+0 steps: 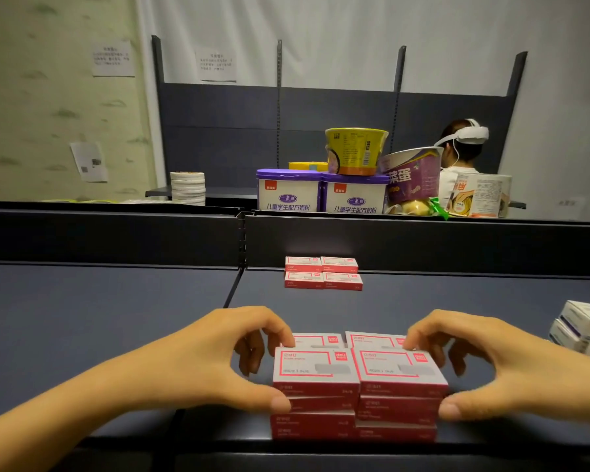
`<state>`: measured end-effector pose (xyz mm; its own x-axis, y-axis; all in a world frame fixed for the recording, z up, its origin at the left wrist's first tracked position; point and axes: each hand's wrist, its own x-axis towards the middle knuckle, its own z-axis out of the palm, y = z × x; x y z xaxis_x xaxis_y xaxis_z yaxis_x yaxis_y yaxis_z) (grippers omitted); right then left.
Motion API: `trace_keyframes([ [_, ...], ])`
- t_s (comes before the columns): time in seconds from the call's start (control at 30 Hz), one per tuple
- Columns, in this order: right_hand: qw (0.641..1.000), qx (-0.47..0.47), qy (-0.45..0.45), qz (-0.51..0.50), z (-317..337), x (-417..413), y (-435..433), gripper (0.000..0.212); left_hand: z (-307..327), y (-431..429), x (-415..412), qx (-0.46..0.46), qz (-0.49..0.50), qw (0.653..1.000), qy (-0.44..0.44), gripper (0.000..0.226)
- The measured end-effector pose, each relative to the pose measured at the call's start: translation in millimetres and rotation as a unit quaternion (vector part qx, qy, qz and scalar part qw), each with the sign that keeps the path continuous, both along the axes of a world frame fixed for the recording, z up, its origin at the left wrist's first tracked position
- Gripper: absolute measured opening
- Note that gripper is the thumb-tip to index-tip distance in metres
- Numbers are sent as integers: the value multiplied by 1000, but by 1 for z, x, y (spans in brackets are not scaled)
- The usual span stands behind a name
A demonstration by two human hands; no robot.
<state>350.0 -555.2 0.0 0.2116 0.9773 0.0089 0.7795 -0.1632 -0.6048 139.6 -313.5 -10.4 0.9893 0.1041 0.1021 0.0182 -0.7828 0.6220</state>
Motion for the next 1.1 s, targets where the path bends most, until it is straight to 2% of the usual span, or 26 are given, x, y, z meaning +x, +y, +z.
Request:
trace_keyframes([
  [0.1,1000,12,18,-16,-4,-2,2,55,3,-1,3,-3,2,1000,-28,31],
  [0.2,999,34,32,-27,-7,-1,4,55,14,6,13,-47,0,997,-62,28],
  [0.37,997,56,52,-32,-9,-2,1,41,34,40,65,-54,87,986,-134,20],
  [0.57,992,109,31,-56,1,-2,8,40,14,90,140,-5,101,990,-103,30],
  [0.8,968,211,34,-134,28,18,55,37,-22,115,163,27,116,989,-91,37],
  [0.9,963,204,10,-175,30,49,94,33,-33,111,163,10,132,984,-116,36],
  [1.1,970,108,-24,-217,2,110,140,35,-43,106,164,-5,160,974,-159,33],
])
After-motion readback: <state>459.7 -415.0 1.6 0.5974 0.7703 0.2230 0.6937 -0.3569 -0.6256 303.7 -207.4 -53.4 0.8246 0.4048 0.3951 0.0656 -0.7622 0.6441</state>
